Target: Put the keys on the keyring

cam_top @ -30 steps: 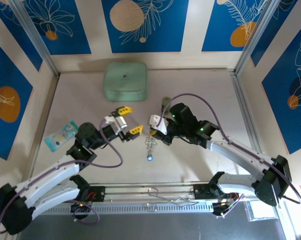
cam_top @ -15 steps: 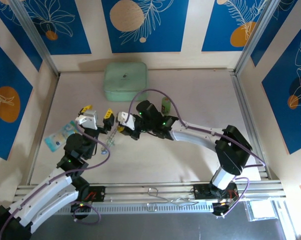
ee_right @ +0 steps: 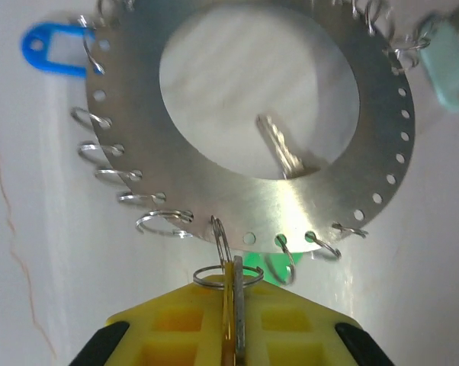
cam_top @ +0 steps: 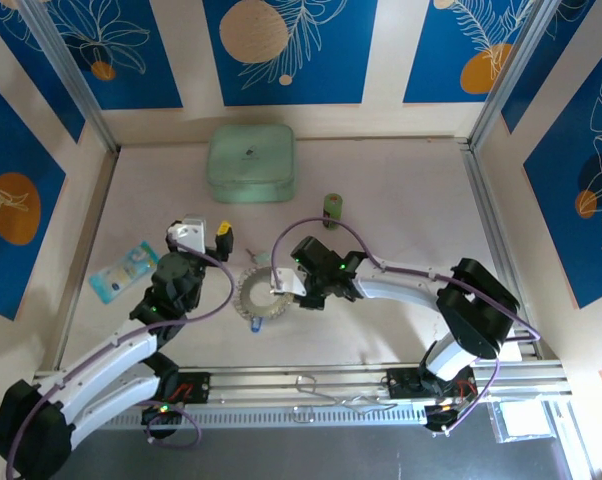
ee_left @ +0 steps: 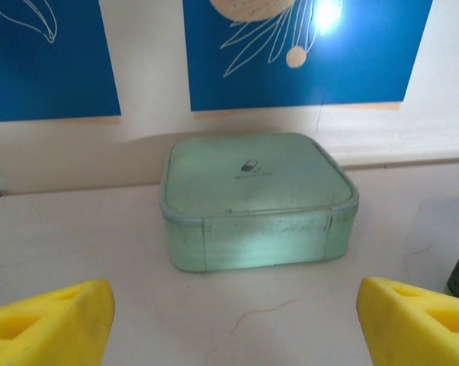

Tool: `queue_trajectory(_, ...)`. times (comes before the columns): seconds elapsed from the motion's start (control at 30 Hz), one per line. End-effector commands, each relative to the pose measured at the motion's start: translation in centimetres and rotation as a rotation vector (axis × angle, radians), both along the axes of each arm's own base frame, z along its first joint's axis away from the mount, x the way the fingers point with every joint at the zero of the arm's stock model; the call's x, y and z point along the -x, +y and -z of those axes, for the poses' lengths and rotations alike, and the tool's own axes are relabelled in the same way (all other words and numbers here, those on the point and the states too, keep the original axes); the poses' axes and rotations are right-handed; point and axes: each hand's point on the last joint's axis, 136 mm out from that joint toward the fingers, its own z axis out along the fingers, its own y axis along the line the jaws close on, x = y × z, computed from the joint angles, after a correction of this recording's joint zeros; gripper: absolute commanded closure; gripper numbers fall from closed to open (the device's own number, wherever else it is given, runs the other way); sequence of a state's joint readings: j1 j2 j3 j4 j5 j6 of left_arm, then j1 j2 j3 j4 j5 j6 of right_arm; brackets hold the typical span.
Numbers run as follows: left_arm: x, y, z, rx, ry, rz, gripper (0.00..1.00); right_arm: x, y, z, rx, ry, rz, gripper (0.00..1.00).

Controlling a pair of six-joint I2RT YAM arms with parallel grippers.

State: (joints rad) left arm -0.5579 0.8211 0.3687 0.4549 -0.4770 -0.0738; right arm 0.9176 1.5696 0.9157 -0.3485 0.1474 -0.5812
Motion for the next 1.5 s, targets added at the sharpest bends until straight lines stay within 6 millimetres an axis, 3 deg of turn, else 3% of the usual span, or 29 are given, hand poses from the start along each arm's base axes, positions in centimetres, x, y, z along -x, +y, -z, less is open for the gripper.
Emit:
queue_trajectory(0.0,-0.6,0.7,-0.8,0.007,-0.018,-0.037,0.17,0.6,-4.2,1.1,0.184,-0.011,-0.014,0.88)
queue_trajectory(0.1,-0.8,0.9,-0.2,-0.029,-0.001,-0.046,0.17,1.3,-6.0,1.8,0.252,0.004,-0.016,0.86)
queue_trajectory(0.27,-1.3,1.5,0.5,-0.061,0.023,-0.073,0.14,1.7,-7.7,1.5,0.279,0.039,0.022,0.73)
queue_trajectory(0.33,-1.5,1.6,0.7,-0.081,0.033,-0.078,0.12,1.0,-7.3,-0.3,0.185,0.049,0.084,0.7)
queue_trajectory(0.4,-1.8,1.8,1.0,-0.106,0.047,-0.089,0.06,0.1,-6.2,-3.4,0.004,0.05,0.154,0.67)
queue_trajectory(0.5,-2.4,2.2,1.4,-0.151,0.065,-0.104,0.0,-2.6,-5.8,-8.7,-0.34,0.037,0.314,0.62)
queue_trajectory(0.6,-3.2,3.3,2.3,-0.204,0.088,-0.142,0.0,-8.3,-10.3,-12.0,-0.609,-0.056,0.642,0.61)
queue_trajectory(0.63,-3.5,4.1,2.7,-0.21,0.094,-0.169,0.0,-10.3,-12.9,-12.4,-0.684,-0.088,0.785,0.61)
queue_trajectory(0.7,-3.8,5.4,3.6,-0.203,0.105,-0.222,0.0,-13.0,-18.3,-12.4,-0.796,-0.141,1.047,0.6)
queue_trajectory(0.77,-4.1,6.2,4.4,-0.195,0.114,-0.236,0.0,-14.5,-23.3,-11.2,-0.84,-0.193,1.244,0.6)
queue_trajectory(0.87,-4.5,7.0,5.9,-0.207,0.147,-0.245,0.0,-15.4,-26.5,-9.0,-0.756,-0.313,1.31,0.6)
queue_trajectory(1.03,-5.0,8.6,8.0,-0.176,0.161,-0.278,0.0,-16.0,-26.3,-8.0,-0.832,-0.428,1.199,0.6)
queue_trajectory(1.23,-6.2,8.7,10.0,-0.225,0.134,-0.251,0.0,-17.2,-25.5,-4.4,-0.882,-0.337,1.135,0.6)
queue_trajectory(1.47,-7.0,9.2,13.2,-0.174,0.131,-0.216,0.0,-18.6,-26.3,-3.7,-0.848,-0.236,1.199,0.58)
